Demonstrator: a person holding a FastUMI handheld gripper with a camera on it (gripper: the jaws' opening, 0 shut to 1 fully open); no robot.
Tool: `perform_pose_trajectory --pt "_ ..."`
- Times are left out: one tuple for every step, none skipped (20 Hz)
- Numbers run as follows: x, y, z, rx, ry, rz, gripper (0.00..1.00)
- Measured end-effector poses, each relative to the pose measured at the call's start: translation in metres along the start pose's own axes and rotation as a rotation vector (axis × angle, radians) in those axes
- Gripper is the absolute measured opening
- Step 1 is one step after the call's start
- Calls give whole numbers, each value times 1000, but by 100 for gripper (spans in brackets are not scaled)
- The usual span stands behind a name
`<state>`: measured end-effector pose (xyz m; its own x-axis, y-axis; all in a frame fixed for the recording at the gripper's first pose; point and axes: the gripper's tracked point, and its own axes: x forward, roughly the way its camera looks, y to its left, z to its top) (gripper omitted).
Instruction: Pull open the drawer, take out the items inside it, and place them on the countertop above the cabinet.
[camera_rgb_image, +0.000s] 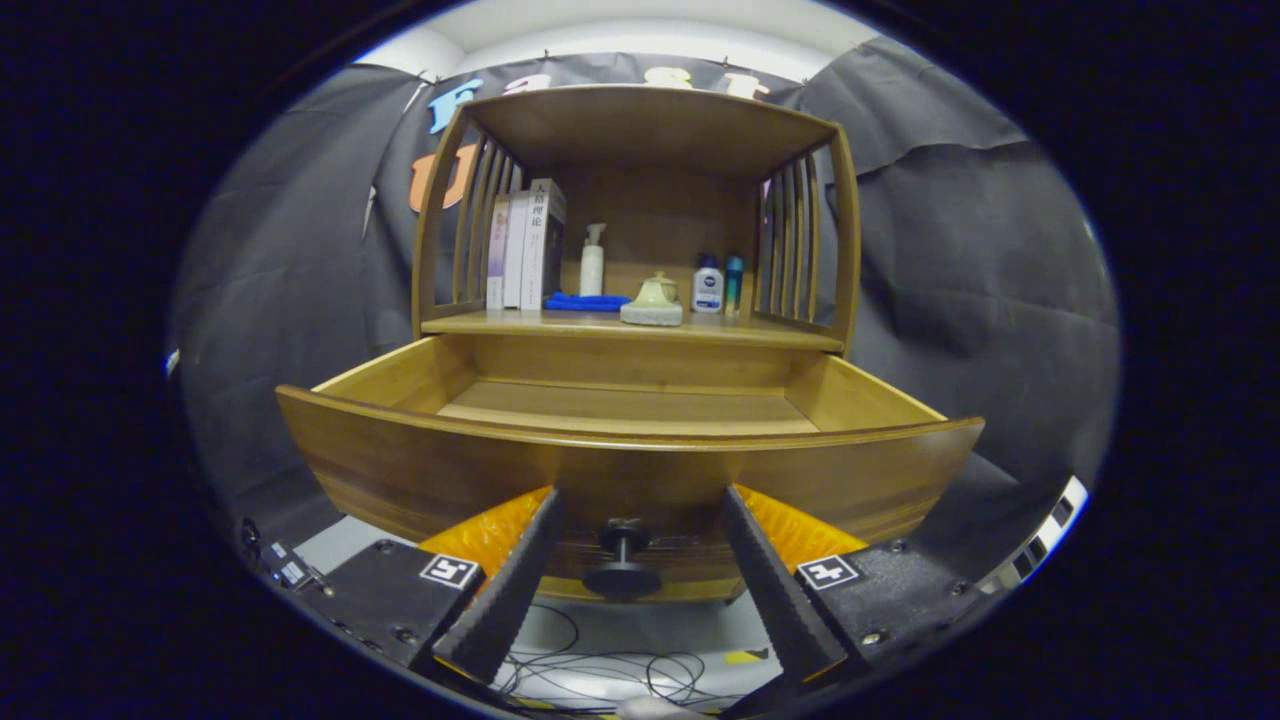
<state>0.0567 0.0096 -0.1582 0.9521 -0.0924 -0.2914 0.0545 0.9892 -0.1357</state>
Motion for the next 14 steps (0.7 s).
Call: perform_pose_trajectory --pt "1 -1 1 -11 -7 -1 100" --pt "4 0 2 9 -9 4 100" --pt "6 0 1 49 -3 18 99" --pt "8 2 1 84 -3 34 99" --pt "11 1 1 97 -1 48 99" --pt "13 -1 2 100 -5 55 99" --pt "18 -4 3 101 -5 59 99" --pt "19 -4 5 107 -11 64 99" --pt "22 -2 5 101 -12 62 99" --pt "25 -3 8 91 -22 55 99" --pt "28 -3 10 74 -27 49 99" --pt "33 -2 11 62 -27 45 99" --pt "38 -2 14 61 -26 43 99" --pt "43 0 15 65 -19 43 99"
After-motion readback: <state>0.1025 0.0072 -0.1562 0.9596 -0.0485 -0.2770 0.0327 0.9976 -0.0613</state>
